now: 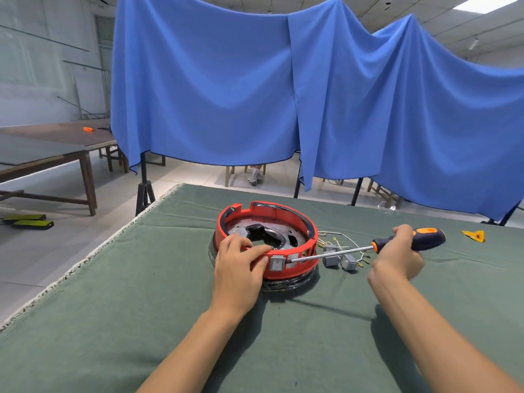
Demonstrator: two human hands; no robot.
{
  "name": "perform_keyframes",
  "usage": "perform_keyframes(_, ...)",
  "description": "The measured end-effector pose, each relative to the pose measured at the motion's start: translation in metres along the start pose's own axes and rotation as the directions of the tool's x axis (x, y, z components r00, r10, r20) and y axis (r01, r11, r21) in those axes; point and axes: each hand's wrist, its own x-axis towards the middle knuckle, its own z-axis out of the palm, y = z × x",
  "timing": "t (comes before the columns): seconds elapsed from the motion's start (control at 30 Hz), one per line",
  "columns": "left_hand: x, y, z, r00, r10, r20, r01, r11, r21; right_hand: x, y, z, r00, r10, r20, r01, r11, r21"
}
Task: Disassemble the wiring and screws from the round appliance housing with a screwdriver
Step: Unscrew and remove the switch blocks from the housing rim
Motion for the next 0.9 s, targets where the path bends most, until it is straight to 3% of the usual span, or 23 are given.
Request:
perform_keyframes(0.43,0.002,-0.004,-0.001,0.999,0.031,0.017,-0.030,0.997,-0.066,0.007,0.034,-0.002,0.963,0.262,-0.063,-0.265,0.963,-0.045)
perform_keyframes(0.9,0.004,-0.008,-0.004,0.998,0.039,0.053,-0.033,0.993,-0.111,0.017,0.043,0.025,0.962,0.272,0.026,-0.265,0.951,-0.163)
